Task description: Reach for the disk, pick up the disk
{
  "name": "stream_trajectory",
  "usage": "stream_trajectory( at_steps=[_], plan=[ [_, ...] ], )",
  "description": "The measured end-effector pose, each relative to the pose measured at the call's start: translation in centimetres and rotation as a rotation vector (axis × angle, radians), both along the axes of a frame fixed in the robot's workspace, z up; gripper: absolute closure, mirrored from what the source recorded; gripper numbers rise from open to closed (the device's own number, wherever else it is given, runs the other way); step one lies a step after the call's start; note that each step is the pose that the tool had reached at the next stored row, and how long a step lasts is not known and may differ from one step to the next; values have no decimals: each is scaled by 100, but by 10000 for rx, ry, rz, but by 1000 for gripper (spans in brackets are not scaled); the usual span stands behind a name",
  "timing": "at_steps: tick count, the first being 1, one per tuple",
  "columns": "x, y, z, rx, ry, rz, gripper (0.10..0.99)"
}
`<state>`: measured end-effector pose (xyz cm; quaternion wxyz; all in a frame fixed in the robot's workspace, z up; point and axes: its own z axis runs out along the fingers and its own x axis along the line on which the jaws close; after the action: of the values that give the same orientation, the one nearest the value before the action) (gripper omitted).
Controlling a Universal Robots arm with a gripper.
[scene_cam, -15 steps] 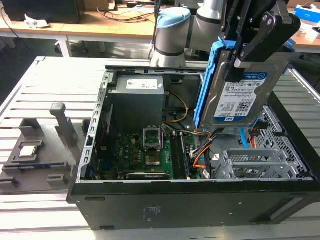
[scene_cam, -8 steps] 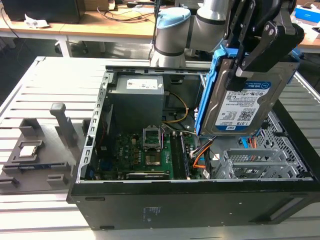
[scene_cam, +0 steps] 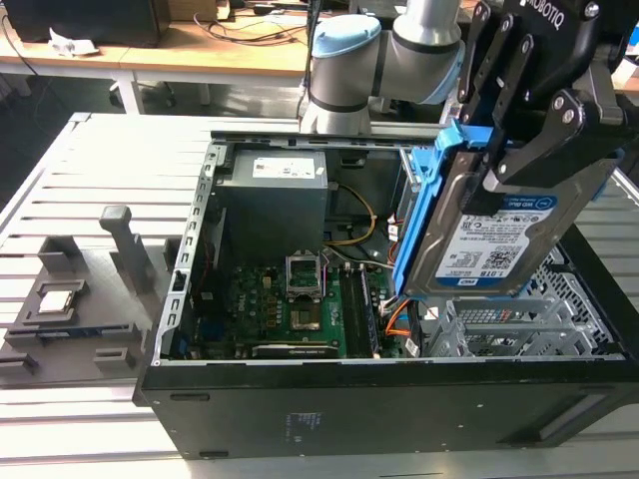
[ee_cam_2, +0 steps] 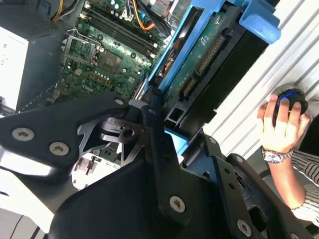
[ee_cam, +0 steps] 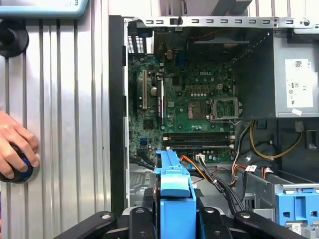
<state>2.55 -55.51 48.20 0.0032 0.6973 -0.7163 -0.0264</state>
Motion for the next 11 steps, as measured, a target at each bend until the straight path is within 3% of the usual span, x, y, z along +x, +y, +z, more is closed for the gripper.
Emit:
stream_trajectory(
  at_steps=[2, 11],
  plan=[
    [0, -60, -4, 157, 0, -1, 722],
    [45, -79, -157, 164, 5, 0, 722]
  ],
)
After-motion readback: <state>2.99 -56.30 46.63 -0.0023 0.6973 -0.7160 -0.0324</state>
